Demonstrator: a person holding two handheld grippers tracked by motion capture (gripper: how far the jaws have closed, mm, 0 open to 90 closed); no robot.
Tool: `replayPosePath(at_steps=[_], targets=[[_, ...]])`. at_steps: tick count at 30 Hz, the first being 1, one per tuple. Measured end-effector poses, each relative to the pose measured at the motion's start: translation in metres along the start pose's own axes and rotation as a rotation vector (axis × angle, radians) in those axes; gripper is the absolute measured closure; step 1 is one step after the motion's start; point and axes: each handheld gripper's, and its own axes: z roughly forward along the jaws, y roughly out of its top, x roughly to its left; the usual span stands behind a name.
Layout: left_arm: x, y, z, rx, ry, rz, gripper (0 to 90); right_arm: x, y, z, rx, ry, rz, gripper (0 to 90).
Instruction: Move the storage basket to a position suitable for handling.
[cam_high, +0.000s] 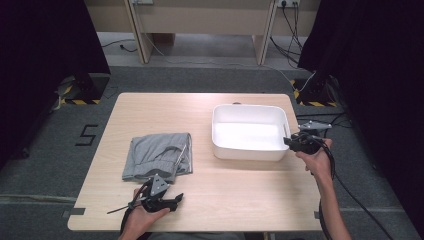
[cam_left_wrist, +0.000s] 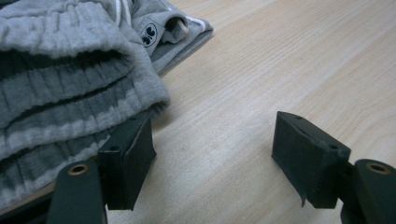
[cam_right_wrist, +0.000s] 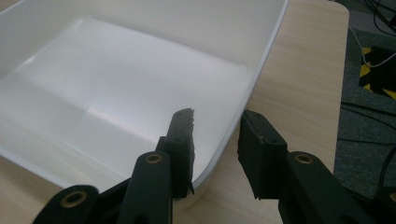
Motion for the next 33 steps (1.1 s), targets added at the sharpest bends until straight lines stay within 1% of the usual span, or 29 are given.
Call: replayPosePath(at_steps=[3,11,16,17,18,23,24,26,28,31,33], targets=[[0.000,0.000,0.000,0.000,0.000,0.000,28.0,0.003,-0.005,-0.006,0.006,0.002,-0.015,65.0],[0.000,0.000,0.000,0.000,0.000,0.000,28.0,0.009,-0.015,-0.017,0.008,0.027,-0.014,64.4],[0.000,0.000,0.000,0.000,0.000,0.000,28.0,0.015,-0.022,-0.024,0.002,0.027,-0.034,63.9],[0.000,0.000,0.000,0.000,0.001,-0.001,28.0,0.016,-0.023,-0.026,0.003,0.030,-0.029,63.9],[0.000,0.000,0.000,0.000,0.001,0.000,28.0,0.017,-0.024,-0.027,0.001,0.030,-0.036,63.8],[0.000,0.000,0.000,0.000,0.001,-0.001,28.1,0.019,-0.028,-0.030,-0.007,0.042,-0.036,63.3],[0.000,0.000,0.000,0.000,0.001,-0.001,28.0,0.020,-0.029,-0.030,-0.008,0.043,-0.028,63.0],[0.000,0.000,0.000,0.000,0.001,-0.001,28.0,0.019,-0.030,-0.030,-0.018,0.039,-0.015,56.5],[0.000,0.000,0.000,0.000,0.001,-0.001,28.1,0.022,-0.030,-0.031,-0.034,0.020,0.001,50.7],[0.000,0.000,0.000,0.000,0.001,-0.001,28.0,0.028,-0.029,-0.037,-0.070,0.002,0.005,46.6],[0.000,0.000,0.000,0.000,0.001,-0.001,28.0,0.032,-0.026,-0.041,-0.094,-0.010,0.018,44.8]])
